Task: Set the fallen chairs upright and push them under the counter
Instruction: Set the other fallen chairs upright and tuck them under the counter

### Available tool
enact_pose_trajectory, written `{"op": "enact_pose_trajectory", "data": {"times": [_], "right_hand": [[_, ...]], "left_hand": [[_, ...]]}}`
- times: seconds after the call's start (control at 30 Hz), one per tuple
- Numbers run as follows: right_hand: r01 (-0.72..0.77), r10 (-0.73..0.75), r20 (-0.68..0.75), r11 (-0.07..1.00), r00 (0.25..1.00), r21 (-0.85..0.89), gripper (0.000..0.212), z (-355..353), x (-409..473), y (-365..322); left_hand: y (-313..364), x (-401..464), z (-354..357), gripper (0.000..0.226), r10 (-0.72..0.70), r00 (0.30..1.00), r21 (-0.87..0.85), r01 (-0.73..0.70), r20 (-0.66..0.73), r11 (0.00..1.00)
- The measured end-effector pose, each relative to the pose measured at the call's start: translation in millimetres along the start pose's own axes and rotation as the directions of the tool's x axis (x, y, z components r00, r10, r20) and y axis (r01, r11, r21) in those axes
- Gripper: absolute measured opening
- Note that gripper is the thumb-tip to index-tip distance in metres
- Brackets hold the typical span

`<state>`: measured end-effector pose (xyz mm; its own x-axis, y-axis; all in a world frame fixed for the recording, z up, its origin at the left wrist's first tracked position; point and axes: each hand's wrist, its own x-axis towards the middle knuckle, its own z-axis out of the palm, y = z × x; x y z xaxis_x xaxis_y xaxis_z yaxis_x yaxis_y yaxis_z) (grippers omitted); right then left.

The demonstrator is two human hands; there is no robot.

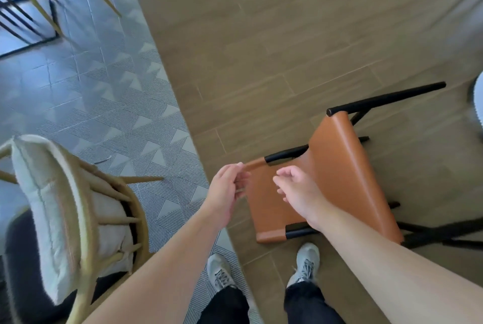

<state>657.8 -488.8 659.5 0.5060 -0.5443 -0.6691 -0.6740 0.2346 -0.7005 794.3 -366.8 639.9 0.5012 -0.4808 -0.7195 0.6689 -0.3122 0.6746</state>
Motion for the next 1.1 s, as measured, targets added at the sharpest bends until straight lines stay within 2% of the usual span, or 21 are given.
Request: {"op": "enact_pose_trajectory", "data": {"times": [0.27, 0.43, 0.63, 0.83, 0.9, 1.0, 1.1], "right_hand": [[-0.025, 0.032, 0.048, 0.990, 0.998, -0.136, 0.026, 29.9, 100.8, 77.0], [-0.024, 0.032, 0.029, 0.974, 0.999, -0.225, 0.020, 60.3, 195.9, 172.7], [-0.015, 0.027, 0.028, 0.937, 0.999, -0.349, 0.016, 103.6, 314.9, 288.8], [0.035, -0.041, -0.006, 0.913, 0.999, -0.406, 0.012, 143.5, 416.8, 361.9], [0.046, -0.063, -0.020, 0.874, 0.998, -0.485, 0.015, 154.1, 444.2, 379.5], [0.050, -0.091, -0.037, 0.792, 0.995, -0.608, 0.024, 169.0, 474.5, 400.0], [0.069, -0.128, -0.033, 0.708, 0.991, -0.703, 0.034, 181.5, 489.2, 410.9]], "left_hand": [[-92.0, 94.1, -18.8, 0.031, -0.062, 0.996, -0.059, 0.058, -0.067, 0.997], [-184.3, 178.7, -25.1, 0.012, -0.088, 0.987, -0.061, 0.080, -0.131, 0.995], [-291.6, 290.8, -47.6, 0.011, -0.095, 0.980, -0.058, 0.086, -0.176, 0.995], [-392.4, 384.1, -77.6, 0.011, -0.101, 0.965, -0.041, 0.094, -0.241, 0.995], [-424.5, 406.6, -85.4, 0.010, -0.094, 0.960, 0.013, 0.101, -0.264, 0.995], [-466.0, 431.5, -90.1, 0.007, -0.043, 0.953, 0.182, 0.102, -0.300, 0.978], [-495.2, 443.9, -87.7, 0.030, 0.062, 0.971, 0.451, 0.050, -0.230, 0.891]]}}
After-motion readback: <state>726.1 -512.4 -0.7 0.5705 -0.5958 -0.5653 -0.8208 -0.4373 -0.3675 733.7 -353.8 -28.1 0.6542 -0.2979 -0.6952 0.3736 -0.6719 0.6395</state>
